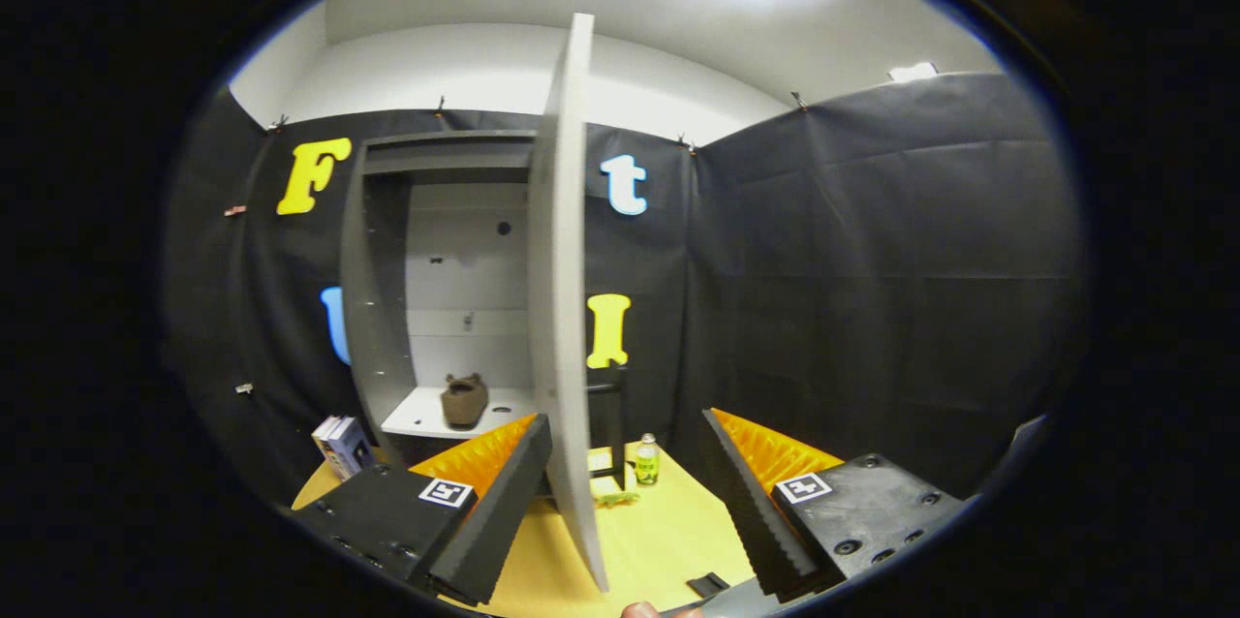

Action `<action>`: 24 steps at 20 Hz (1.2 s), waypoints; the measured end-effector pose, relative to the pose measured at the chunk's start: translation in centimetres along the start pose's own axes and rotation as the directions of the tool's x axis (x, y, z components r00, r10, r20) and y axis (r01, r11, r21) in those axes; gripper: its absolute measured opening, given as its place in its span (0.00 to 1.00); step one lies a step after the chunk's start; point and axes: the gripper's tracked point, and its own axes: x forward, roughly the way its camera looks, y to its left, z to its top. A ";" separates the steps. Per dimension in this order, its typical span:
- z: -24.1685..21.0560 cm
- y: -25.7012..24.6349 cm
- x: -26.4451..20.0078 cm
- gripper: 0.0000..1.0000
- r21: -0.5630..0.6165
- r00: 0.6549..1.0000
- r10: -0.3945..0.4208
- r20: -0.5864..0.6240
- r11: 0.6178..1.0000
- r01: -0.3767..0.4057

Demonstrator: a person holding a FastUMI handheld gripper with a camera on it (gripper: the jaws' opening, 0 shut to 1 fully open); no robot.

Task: Open the shoe cabinet door, grab the shoes and put them into the shoe cabinet, then close the shoe cabinet door.

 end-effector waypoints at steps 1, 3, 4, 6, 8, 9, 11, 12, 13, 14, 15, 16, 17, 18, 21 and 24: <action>-0.3 -1.2 0.8 0.97 0.002 1.000 -0.020 -0.002 1.000 0.020; -1.6 -2.7 2.5 0.98 0.000 0.998 -0.042 -0.037 0.999 0.042; -2.1 -2.9 3.4 0.98 0.004 0.998 -0.045 -0.051 0.999 0.046; -2.8 -2.9 5.1 0.98 0.024 0.997 -0.038 -0.074 0.999 0.039; -3.3 -2.7 6.1 0.98 0.038 0.997 -0.020 -0.079 0.999 0.023; -3.4 -2.4 6.4 0.98 0.039 0.997 -0.007 -0.080 0.999 0.010; -3.4 -1.4 6.4 0.97 0.038 0.997 0.023 -0.080 0.999 -0.020; -3.3 -1.2 6.7 0.97 0.038 0.997 0.023 -0.071 0.999 -0.020; -3.3 -1.0 6.7 0.97 0.047 0.997 0.028 -0.079 0.999 -0.024; -3.3 -0.6 6.5 0.97 0.063 0.996 0.036 -0.082 0.998 -0.031; -3.3 -0.3 6.3 0.97 0.076 0.995 0.041 -0.091 0.997 -0.034; -3.5 0.1 6.0 0.97 0.083 0.995 0.043 -0.094 0.996 -0.035; -3.5 0.5 5.7 0.98 0.085 0.994 0.049 -0.094 0.996 -0.041; -3.5 1.3 5.4 0.97 0.084 0.994 0.061 -0.095 0.995 -0.053; -4.0 3.6 4.3 0.97 0.093 0.989 0.106 -0.099 0.991 -0.097; -4.4 7.8 3.2 0.97 0.108 0.977 0.185 -0.105 0.979 -0.174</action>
